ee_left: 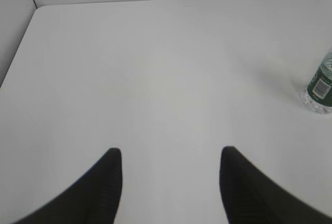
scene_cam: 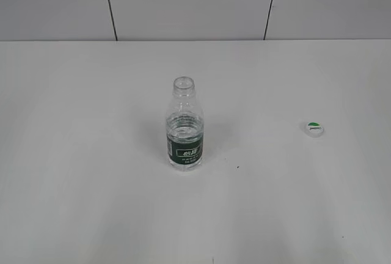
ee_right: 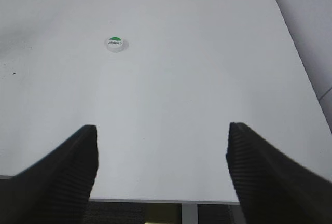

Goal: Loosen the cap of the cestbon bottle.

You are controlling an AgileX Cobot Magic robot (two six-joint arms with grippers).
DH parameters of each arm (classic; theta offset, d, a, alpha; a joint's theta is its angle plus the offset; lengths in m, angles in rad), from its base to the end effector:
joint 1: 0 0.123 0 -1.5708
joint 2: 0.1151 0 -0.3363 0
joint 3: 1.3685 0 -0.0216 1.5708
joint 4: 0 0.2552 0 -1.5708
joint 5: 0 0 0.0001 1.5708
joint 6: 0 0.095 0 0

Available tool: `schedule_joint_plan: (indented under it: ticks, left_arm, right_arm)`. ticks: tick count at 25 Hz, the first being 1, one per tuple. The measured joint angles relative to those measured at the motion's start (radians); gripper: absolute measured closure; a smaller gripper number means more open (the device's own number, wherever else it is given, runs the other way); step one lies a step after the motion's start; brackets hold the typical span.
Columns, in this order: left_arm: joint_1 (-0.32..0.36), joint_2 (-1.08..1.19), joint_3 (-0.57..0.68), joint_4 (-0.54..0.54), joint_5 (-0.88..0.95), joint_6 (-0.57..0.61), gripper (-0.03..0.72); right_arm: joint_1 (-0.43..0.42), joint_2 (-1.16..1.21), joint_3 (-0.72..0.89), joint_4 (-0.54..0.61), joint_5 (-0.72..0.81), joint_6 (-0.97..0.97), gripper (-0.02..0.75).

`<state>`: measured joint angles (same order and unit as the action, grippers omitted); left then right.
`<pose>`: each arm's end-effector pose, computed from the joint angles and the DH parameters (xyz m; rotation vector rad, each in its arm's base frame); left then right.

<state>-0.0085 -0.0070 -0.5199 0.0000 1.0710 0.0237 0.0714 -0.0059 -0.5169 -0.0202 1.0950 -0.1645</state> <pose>-0.0530 0.0004 0.2820 0.0326 2.0275 0.0096 -0.0533 -0.0055 0.2792 -0.2404 2.0425 -0.0819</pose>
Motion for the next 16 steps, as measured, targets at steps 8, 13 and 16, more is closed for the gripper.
schedule_joint_plan:
  ticks: [8,13,16]
  left_arm:
    - [0.000,0.000,0.000,0.000,0.000,0.000,0.307]
    - [0.000,0.000,0.000,0.000,0.000,0.000,0.307]
    - [0.000,0.000,0.000,0.000,0.000,0.000,0.308]
  right_arm:
    - [0.000,0.000,0.000,0.001,0.000,0.000,0.148]
    - [0.000,0.000,0.000,0.001,0.000,0.000,0.148]
    - [0.000,0.000,0.000,0.001,0.000,0.000,0.148]
